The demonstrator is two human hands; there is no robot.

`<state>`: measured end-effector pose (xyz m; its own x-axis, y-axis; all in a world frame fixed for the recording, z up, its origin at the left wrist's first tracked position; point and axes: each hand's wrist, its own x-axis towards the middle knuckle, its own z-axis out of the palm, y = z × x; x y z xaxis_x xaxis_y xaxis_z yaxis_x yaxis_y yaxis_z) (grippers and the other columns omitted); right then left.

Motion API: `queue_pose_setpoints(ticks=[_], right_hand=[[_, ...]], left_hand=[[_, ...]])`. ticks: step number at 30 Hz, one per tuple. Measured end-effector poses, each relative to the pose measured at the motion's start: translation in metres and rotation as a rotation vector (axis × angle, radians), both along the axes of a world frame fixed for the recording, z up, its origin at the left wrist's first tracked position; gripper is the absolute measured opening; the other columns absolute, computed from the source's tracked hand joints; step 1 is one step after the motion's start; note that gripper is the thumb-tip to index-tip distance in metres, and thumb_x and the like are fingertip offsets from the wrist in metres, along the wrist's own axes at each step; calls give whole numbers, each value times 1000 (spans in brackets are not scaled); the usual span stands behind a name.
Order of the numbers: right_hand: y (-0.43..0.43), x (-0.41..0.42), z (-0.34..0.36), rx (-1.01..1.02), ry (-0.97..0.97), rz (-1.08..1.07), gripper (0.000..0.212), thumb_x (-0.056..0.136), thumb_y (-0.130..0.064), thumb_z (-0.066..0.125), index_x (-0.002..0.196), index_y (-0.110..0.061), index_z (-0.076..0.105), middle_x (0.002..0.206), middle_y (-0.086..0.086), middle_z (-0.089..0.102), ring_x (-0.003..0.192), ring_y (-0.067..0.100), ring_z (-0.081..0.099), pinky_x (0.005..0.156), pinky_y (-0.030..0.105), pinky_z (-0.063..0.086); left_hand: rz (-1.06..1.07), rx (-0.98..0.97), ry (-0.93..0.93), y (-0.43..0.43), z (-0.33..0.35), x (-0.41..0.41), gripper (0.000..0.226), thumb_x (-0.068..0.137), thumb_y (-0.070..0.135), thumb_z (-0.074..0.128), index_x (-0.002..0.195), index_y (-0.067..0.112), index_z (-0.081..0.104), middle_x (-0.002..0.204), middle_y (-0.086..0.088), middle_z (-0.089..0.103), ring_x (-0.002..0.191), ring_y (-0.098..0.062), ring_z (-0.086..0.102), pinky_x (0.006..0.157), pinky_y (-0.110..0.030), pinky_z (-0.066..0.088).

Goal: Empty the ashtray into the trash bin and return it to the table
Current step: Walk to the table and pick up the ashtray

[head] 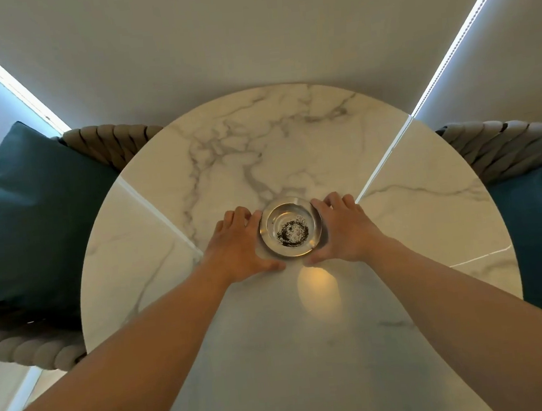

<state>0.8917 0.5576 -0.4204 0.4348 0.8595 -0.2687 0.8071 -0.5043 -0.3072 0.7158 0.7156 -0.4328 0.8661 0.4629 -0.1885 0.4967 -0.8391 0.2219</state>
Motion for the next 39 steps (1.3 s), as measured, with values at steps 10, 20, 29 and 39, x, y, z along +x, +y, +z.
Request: queue_pose_setpoints(ticks=[10,20,29,39], right_hand=[[3,-3,0,16,25,-39,102,43,-71,78,125,-21,44,118,0,40,108,25,36,97,39,38],[5,-3,5,11,30,-30,99,46,-70,79,124,-20,45,119,1,41,109,25,36,98,39,38],[1,-9,15,18,33,-36,99,43,-73,77,121,-20,46,117,1,42,106,25,37,95,39,39],[-11,-33,67,45,44,-35,99,43,-70,79,121,-20,47,116,2,43,106,26,37,94,40,39]], left_hand=[[4,53,-27,1,-2,5,112,48,92,47,137,24,34,125,0,37,115,-22,33,98,-35,32],[4,26,-41,5,-1,10,114,43,95,46,133,24,39,126,0,38,115,-22,32,98,-36,32],[-35,18,-52,4,12,7,105,45,89,54,125,22,45,122,1,41,112,-21,33,93,-34,32],[-35,-13,-83,-11,70,-20,99,47,83,64,119,19,47,119,-1,43,110,-22,36,94,-35,34]])
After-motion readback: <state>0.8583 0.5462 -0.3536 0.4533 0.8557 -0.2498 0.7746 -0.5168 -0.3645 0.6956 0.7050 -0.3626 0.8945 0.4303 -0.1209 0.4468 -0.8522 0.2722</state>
